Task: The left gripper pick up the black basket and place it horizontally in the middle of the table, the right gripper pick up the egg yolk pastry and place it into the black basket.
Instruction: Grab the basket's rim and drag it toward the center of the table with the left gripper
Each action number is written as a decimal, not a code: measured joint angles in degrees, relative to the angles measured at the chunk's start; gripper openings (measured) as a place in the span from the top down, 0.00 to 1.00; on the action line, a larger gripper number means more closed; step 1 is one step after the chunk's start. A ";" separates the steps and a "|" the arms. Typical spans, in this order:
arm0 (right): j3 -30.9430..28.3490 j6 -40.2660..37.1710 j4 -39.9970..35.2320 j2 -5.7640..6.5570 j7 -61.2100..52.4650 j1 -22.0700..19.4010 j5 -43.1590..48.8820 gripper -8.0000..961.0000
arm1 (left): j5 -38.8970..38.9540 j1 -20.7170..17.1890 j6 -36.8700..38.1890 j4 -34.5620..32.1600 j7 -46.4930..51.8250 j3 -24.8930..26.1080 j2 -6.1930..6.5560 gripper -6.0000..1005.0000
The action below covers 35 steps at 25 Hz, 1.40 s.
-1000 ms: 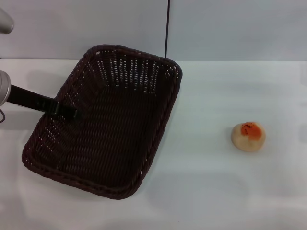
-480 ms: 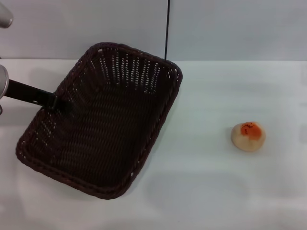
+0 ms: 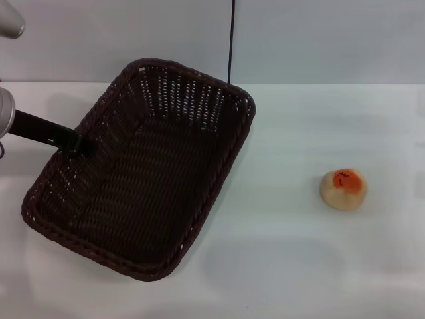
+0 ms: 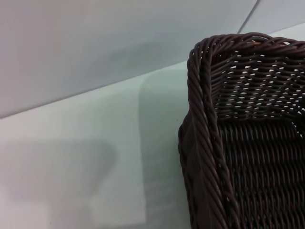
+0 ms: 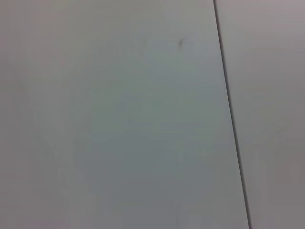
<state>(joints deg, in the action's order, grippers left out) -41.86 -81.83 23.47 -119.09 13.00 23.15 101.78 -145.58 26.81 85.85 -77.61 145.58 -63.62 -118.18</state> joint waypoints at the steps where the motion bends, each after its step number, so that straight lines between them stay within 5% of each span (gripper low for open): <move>1: -0.02 0.00 0.00 0.00 0.00 0.02 0.00 0.36 | 0.00 0.00 0.07 -0.03 -0.14 0.08 0.04 0.81; 6: -0.12 0.00 0.00 0.00 0.00 0.00 0.00 0.36 | 0.18 0.83 1.32 -0.04 -2.31 2.52 0.19 0.81; 12: -0.16 0.01 0.00 0.00 0.00 -0.06 0.00 0.36 | 0.08 6.43 8.47 2.61 -10.89 13.59 0.78 0.81; 24: -0.15 0.01 0.00 -0.07 0.01 -0.29 -0.44 0.36 | 1.91 16.56 20.11 8.94 -22.07 23.78 6.03 0.82; 29: -0.17 0.01 0.00 -0.09 0.01 -0.34 -0.53 0.36 | 4.50 20.15 24.22 12.09 -24.96 24.29 8.08 0.81; 35: -0.24 0.01 0.00 -0.11 0.01 -0.32 -0.55 0.36 | 4.74 24.81 28.27 12.51 -27.26 23.38 7.88 0.81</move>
<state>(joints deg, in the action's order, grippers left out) -42.10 -81.82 23.47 -119.20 13.01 22.83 101.23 -140.84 51.61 114.13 -65.10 118.32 -40.23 -110.29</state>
